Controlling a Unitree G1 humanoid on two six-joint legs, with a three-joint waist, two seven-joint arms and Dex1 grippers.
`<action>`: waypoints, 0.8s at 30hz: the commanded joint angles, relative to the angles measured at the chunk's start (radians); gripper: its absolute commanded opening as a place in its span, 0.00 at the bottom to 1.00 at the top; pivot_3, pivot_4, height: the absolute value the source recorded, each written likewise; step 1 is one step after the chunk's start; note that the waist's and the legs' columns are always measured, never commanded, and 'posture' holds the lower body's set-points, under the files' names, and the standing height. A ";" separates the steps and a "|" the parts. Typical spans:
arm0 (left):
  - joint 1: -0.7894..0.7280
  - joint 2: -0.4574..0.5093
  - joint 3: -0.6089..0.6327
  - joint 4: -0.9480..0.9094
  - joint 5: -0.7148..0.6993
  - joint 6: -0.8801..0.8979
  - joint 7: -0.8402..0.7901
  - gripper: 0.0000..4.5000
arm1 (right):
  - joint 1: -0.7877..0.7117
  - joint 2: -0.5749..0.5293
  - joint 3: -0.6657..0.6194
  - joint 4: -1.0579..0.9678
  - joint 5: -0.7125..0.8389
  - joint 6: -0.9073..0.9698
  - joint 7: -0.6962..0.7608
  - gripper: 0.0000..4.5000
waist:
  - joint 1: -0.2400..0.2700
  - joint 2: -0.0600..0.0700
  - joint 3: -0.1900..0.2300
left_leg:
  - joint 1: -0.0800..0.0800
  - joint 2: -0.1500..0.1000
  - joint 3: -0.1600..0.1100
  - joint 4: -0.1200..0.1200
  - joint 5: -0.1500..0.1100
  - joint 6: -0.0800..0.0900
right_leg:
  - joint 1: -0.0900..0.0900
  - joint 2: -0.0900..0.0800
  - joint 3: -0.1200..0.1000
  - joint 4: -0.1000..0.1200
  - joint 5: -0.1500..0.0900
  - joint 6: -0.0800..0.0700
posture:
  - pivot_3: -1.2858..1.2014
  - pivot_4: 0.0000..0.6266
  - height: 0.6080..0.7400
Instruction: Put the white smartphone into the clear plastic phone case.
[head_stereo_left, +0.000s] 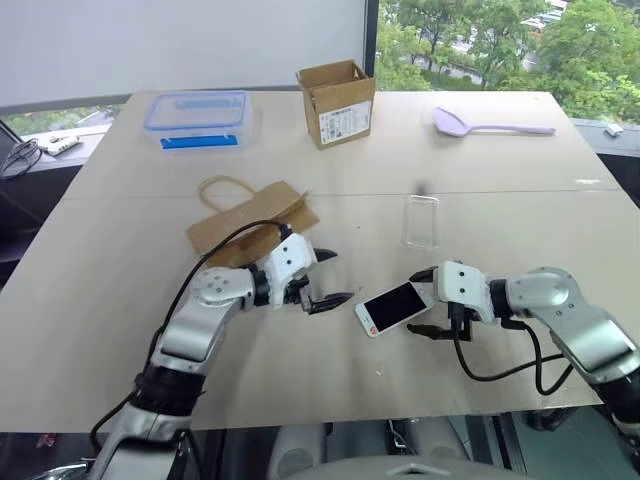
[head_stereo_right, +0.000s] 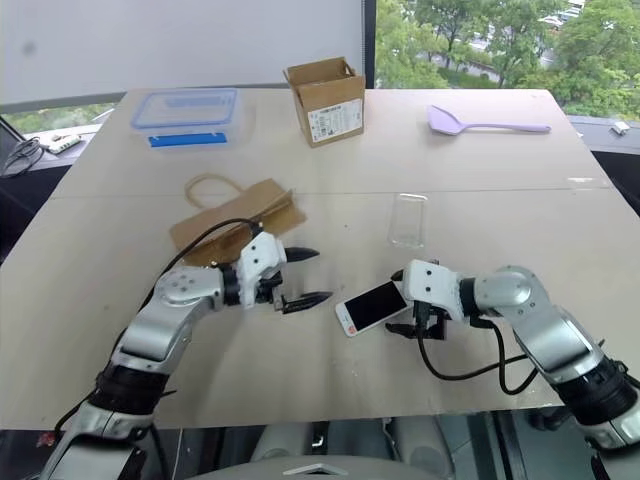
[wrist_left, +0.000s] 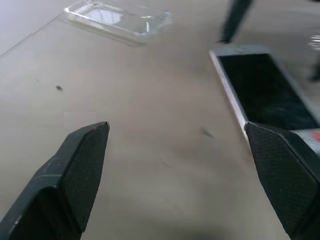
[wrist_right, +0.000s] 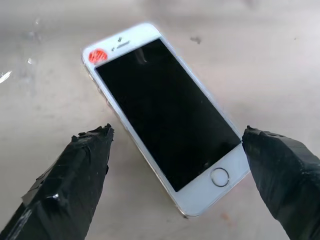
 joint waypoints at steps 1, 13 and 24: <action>0.076 0.015 0.066 -0.169 -0.101 0.032 0.009 0.99 | -0.071 -0.002 0.031 0.062 -0.010 -0.025 0.085 1.00 | -0.002 0.000 0.000 | 0.000 0.000 0.000 0.000 0.000 0.000 | 0.000 0.000 0.000 0.000 0.000 0.000 | 0.52 0.24 1.00; 0.456 0.134 0.235 -0.431 -0.249 -0.006 -0.034 0.99 | -0.300 0.101 0.120 0.401 -0.080 -0.175 0.266 1.00 | -0.007 0.002 0.002 | 0.001 0.002 0.001 -0.001 0.000 0.000 | -0.001 0.000 0.001 0.000 0.000 -0.001 | 0.52 0.24 1.00; 0.544 0.119 0.264 -0.436 -0.230 -0.057 0.025 1.00 | -0.344 0.151 0.181 0.605 -0.161 -0.261 0.356 0.82 | -0.009 0.002 0.000 | 0.006 0.006 0.002 -0.001 0.000 0.000 | 0.000 0.001 0.002 0.000 0.000 0.000 | 0.52 0.24 1.00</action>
